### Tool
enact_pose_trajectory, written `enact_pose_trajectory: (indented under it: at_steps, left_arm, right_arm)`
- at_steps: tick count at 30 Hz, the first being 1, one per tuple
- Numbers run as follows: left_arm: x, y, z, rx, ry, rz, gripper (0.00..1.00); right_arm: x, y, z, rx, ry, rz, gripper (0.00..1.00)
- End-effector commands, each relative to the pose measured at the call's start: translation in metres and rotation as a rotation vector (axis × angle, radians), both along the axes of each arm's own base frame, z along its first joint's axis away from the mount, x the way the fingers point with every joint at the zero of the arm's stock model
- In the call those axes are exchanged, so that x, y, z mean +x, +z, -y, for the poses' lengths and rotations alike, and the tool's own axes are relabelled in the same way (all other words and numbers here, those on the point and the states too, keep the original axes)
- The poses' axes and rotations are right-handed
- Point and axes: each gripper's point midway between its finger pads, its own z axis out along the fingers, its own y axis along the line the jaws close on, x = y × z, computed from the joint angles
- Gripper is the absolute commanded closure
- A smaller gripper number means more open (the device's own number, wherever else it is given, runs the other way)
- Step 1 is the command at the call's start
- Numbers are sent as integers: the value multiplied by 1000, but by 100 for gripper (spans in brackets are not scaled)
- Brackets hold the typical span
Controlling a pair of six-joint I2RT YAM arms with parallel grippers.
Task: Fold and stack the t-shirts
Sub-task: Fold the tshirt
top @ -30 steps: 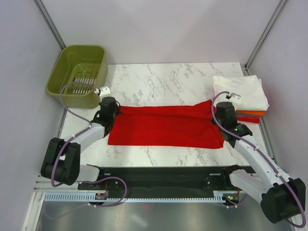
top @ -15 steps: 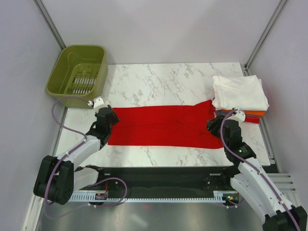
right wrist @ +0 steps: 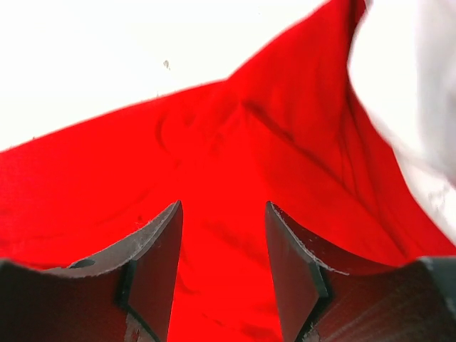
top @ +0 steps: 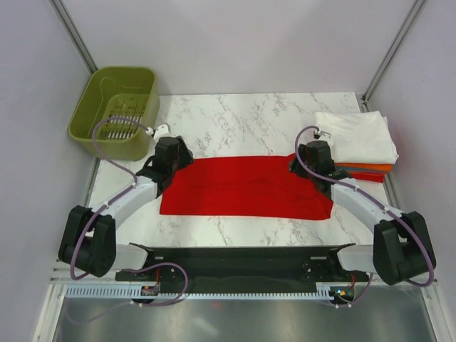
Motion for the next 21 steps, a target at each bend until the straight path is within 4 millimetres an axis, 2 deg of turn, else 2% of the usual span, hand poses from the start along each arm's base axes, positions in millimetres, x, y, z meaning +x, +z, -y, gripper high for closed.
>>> enact_pose_trajectory:
  at_steps: [1, 2, 3, 4, 5, 6, 7, 8, 9, 13, 15, 17, 21]
  left_arm:
    - [9, 9, 51, -72, -104, -6, 44]
    - [10, 9, 61, -76, -125, -10, 44]
    - [16, 17, 74, -89, -151, 4, 44]
    - [18, 15, 84, -91, -172, -4, 44]
    - [20, 15, 95, -94, -196, -7, 44]
    - [24, 11, 115, -94, -236, -20, 44]
    - [27, 10, 126, -98, -257, -25, 44]
    - [29, 8, 136, -102, -283, -33, 43]
    - [37, 1, 150, -119, -314, -55, 44]
    - [51, -20, 166, -132, -331, -108, 44]
    - [53, -25, 173, -140, -354, -124, 44]
    - [52, -38, 175, -139, -359, -155, 44]
    - [49, -54, 178, -155, -370, -205, 44]
  right_arm:
    - [32, 11, 0, -41, -23, 51, 43]
    - [36, 11, 1, -45, -29, 51, 43]
    - [42, 15, -1, -43, -32, 56, 43]
    - [45, 15, -3, -48, -29, 56, 43]
    - [49, 7, -1, -63, -41, 36, 43]
    - [56, 11, -1, -67, -47, 46, 43]
    - [58, 9, 1, -82, -57, 37, 43]
    - [61, 0, 3, -99, -67, 15, 43]
    - [65, 0, 4, -107, -75, 12, 44]
    - [72, -16, 6, -140, -95, -27, 46]
    - [74, -25, 8, -158, -103, -46, 47]
    - [75, -33, 8, -164, -99, -65, 49]
    - [78, -38, 6, -167, -94, -82, 54]
